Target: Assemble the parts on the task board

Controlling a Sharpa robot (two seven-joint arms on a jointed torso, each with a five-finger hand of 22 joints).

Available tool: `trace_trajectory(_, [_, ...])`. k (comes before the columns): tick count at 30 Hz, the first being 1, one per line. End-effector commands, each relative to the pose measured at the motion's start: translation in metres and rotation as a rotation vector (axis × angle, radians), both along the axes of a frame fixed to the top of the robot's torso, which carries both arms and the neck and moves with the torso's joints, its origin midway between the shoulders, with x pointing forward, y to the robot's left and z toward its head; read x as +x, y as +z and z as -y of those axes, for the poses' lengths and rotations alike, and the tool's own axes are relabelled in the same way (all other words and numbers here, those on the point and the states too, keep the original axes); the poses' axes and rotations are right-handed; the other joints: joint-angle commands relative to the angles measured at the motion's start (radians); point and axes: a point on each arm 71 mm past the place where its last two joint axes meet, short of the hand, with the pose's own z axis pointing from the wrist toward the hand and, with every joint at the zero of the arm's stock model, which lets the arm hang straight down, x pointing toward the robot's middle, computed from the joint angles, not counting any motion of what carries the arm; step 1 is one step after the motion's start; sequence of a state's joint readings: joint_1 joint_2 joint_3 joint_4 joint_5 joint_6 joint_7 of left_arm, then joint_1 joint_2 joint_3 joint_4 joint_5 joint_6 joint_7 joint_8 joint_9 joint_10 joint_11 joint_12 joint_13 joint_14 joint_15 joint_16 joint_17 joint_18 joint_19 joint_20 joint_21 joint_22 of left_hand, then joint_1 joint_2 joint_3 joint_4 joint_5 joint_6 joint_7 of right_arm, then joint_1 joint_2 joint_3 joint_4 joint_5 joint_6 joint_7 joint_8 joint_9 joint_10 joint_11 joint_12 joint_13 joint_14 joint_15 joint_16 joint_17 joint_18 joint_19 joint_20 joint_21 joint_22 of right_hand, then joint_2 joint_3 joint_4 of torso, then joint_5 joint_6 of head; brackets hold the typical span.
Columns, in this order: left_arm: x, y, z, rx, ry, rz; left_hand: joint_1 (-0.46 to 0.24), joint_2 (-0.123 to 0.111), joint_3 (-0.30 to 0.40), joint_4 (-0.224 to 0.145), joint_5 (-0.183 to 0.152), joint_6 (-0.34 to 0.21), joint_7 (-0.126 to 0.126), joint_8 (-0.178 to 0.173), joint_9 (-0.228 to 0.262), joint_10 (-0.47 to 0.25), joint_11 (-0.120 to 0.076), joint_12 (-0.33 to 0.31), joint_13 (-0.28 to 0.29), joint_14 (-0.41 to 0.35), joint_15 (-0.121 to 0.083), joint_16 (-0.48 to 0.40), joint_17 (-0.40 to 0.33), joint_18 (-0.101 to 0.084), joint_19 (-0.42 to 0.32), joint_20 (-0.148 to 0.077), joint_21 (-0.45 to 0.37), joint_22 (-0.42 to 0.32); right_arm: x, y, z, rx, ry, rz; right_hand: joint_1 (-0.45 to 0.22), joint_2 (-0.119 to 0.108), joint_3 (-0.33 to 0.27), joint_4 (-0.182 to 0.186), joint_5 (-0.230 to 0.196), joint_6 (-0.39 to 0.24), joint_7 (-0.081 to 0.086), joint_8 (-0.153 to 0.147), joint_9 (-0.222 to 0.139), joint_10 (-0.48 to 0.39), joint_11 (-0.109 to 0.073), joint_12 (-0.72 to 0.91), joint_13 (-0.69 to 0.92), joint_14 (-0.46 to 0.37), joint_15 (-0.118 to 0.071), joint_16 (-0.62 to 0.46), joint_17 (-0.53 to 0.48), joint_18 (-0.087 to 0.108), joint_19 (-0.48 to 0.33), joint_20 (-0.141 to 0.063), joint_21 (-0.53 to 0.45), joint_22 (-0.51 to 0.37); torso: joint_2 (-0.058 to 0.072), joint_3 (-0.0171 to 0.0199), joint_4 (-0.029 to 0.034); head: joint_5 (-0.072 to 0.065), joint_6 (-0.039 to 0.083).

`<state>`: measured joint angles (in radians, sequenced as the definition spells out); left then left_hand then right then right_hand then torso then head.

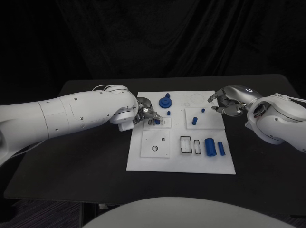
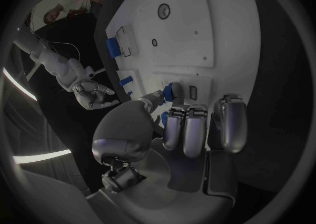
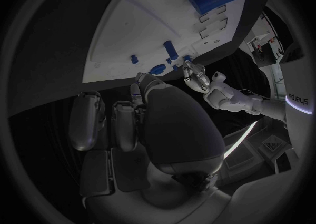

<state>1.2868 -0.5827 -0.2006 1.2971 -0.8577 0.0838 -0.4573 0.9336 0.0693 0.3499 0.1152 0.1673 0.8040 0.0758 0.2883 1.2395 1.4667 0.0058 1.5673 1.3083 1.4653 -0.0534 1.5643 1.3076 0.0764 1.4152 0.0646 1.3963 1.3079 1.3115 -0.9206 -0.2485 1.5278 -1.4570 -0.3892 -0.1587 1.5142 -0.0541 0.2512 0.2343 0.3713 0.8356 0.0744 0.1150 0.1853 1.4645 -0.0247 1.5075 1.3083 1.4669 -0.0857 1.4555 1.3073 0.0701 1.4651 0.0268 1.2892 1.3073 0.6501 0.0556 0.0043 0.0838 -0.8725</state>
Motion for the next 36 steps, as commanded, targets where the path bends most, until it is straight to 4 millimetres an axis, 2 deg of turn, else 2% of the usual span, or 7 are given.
trace_trajectory(1, [-0.0069,-0.0133,-0.0021,0.035,-0.003,-0.047,-0.008,-0.010,-0.023,0.013,-0.012,-0.007,0.014,-0.029,-0.005,0.104,0.009,0.004,0.263,0.105,0.010,0.007,0.263,-0.010,-0.004,0.002,-0.004,0.017,-0.0002,-0.0020,0.0016,-0.010,-0.016,-0.012,-0.009,0.003,0.008,0.001,0.003,-0.002,0.005,-0.006,-0.001,0.035,0.009,-0.005,0.191,0.074,0.008,-0.003,0.166,-0.011,0.006,0.006,-0.006,0.185,-0.001,0.0002,0.0003,-0.001,0.000])
trace_trajectory(9, [-0.0072,-0.0143,-0.0037,0.047,0.005,-0.053,-0.045,-0.019,-0.107,0.074,-0.064,-0.009,0.019,-0.061,-0.002,0.104,0.014,0.004,0.263,0.105,0.015,0.007,0.263,-0.010,-0.003,0.007,-0.006,0.021,-0.0004,-0.0028,0.0014,-0.012,-0.016,-0.016,-0.009,0.003,0.008,0.001,0.003,-0.002,0.005,-0.007,-0.001,0.036,0.009,-0.005,0.191,0.075,0.008,-0.002,0.167,-0.011,0.006,0.006,-0.005,0.185,0.000,-0.0001,-0.0008,0.003,0.000])
trace_trajectory(22, [-0.0061,-0.0136,-0.0057,0.028,0.010,-0.037,-0.038,0.006,-0.135,0.098,-0.045,0.015,0.011,-0.042,0.042,0.104,0.008,0.004,0.263,0.105,0.010,0.007,0.263,-0.012,0.003,0.004,-0.002,0.031,-0.0005,-0.0039,0.0019,-0.017,-0.019,-0.024,-0.010,0.002,0.008,0.001,0.003,-0.002,0.005,-0.007,-0.001,0.036,0.009,-0.005,0.191,0.075,0.008,-0.002,0.167,-0.011,0.006,0.006,-0.005,0.185,0.000,0.0001,0.0006,0.001,0.000])
trace_trajectory(26, [-0.0056,-0.0133,-0.0052,0.017,0.003,-0.032,-0.018,0.024,-0.138,0.100,0.008,0.008,0.009,-0.039,0.071,0.104,0.006,0.004,0.263,0.105,0.008,0.007,0.263,-0.011,0.002,0.001,-0.005,0.031,-0.0004,-0.0041,0.0018,-0.018,-0.019,-0.026,-0.010,0.002,0.008,0.001,0.003,-0.002,0.005,-0.007,-0.001,0.036,0.009,-0.005,0.191,0.075,0.008,-0.002,0.167,-0.011,0.006,0.006,-0.005,0.185,0.000,-0.0002,0.0001,0.002,0.000])
trace_trajectory(28, [-0.0053,-0.0133,-0.0051,0.013,-0.001,-0.031,0.017,0.033,-0.124,0.077,0.067,0.002,0.007,-0.040,0.086,0.104,0.004,0.004,0.263,0.105,0.006,0.007,0.263,-0.011,0.000,0.000,-0.007,0.031,-0.0004,-0.0042,0.0016,-0.018,-0.019,-0.026,-0.010,0.002,0.008,0.001,0.003,-0.002,0.005,-0.007,-0.001,0.036,0.009,-0.005,0.191,0.075,0.008,-0.002,0.167,-0.011,0.006,0.006,-0.005,0.185,0.000,-0.0006,-0.0002,0.002,0.000])
trace_trajectory(31, [-0.0049,-0.0133,-0.0050,0.009,-0.006,-0.031,0.049,0.036,-0.103,0.049,0.113,-0.002,0.005,-0.043,0.093,0.104,0.002,0.004,0.263,0.105,0.005,0.007,0.263,-0.010,-0.001,-0.001,-0.010,0.031,-0.0004,-0.0043,0.0014,-0.019,-0.019,-0.027,-0.010,0.002,0.008,0.001,0.003,-0.002,0.005,-0.007,-0.001,0.036,0.009,-0.005,0.191,0.075,0.008,-0.002,0.167,-0.011,0.006,0.006,-0.005,0.185,0.000,-0.0004,0.0003,0.000,0.000])
trace_trajectory(36, [-0.0047,-0.0136,-0.0050,0.008,-0.011,-0.034,0.084,0.028,-0.064,0.003,0.150,0.000,0.001,-0.044,0.093,0.104,-0.001,0.004,0.263,0.105,0.003,0.007,0.263,-0.010,-0.002,-0.004,-0.012,0.033,-0.0004,-0.0044,0.0017,-0.019,-0.020,-0.028,-0.010,0.002,0.008,0.001,0.003,-0.002,0.005,-0.007,-0.001,0.036,0.009,-0.005,0.191,0.075,0.008,-0.002,0.167,-0.011,0.006,0.006,-0.005,0.185,0.000,0.0003,-0.0002,-0.001,0.000])
